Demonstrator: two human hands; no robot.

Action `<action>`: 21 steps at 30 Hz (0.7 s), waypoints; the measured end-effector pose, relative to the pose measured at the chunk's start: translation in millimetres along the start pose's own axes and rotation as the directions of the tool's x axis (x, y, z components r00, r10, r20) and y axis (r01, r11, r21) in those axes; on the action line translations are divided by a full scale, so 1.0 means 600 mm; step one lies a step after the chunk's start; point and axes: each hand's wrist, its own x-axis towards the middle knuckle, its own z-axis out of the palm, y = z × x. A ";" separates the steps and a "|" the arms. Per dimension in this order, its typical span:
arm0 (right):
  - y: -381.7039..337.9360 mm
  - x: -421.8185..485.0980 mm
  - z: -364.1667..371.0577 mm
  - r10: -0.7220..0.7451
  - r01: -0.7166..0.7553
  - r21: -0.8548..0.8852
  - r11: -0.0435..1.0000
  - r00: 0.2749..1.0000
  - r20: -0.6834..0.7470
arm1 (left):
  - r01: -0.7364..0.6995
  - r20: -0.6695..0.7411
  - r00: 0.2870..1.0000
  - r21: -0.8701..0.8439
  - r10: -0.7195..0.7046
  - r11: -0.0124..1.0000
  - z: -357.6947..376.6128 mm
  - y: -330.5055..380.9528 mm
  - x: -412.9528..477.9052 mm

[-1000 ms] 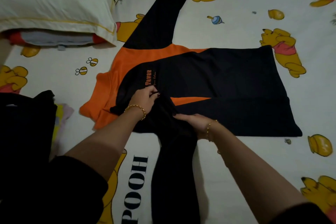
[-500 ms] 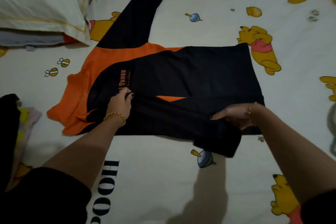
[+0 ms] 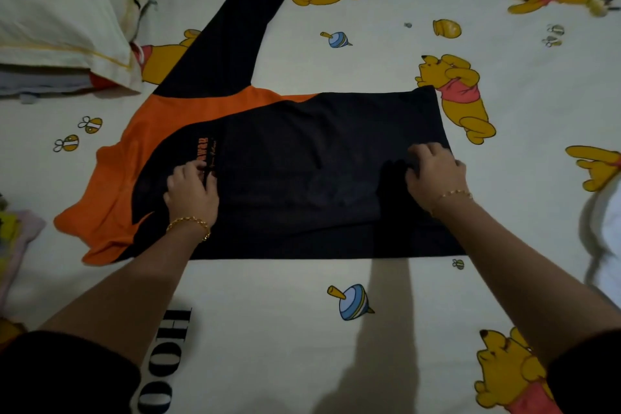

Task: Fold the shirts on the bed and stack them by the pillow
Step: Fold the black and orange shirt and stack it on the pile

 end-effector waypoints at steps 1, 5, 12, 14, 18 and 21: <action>-0.001 -0.013 0.011 -0.032 0.032 0.008 0.999 0.999 0.001 | -0.035 -0.021 0.999 0.039 0.036 0.999 0.001 0.004 -0.012; -0.007 -0.080 0.061 -0.222 0.242 -0.080 0.967 0.955 0.199 | -0.471 0.085 0.882 0.175 0.464 0.865 0.017 -0.002 -0.073; -0.009 -0.105 0.106 -0.240 0.264 -0.176 0.948 0.960 0.146 | -0.727 0.369 0.686 0.314 0.627 0.611 0.051 -0.017 -0.108; -0.014 -0.095 0.104 -0.249 0.267 -0.177 0.947 0.961 0.121 | -0.721 0.349 0.692 0.324 0.632 0.612 0.054 -0.006 -0.098; -0.032 -0.079 0.081 -0.280 0.283 -0.069 0.957 0.959 0.053 | -0.685 0.267 0.726 0.192 0.634 0.703 0.048 0.018 -0.088; -0.071 -0.087 0.078 -0.398 0.403 -0.074 0.912 0.915 0.069 | -0.637 0.230 0.763 0.117 0.603 0.762 0.042 0.031 -0.095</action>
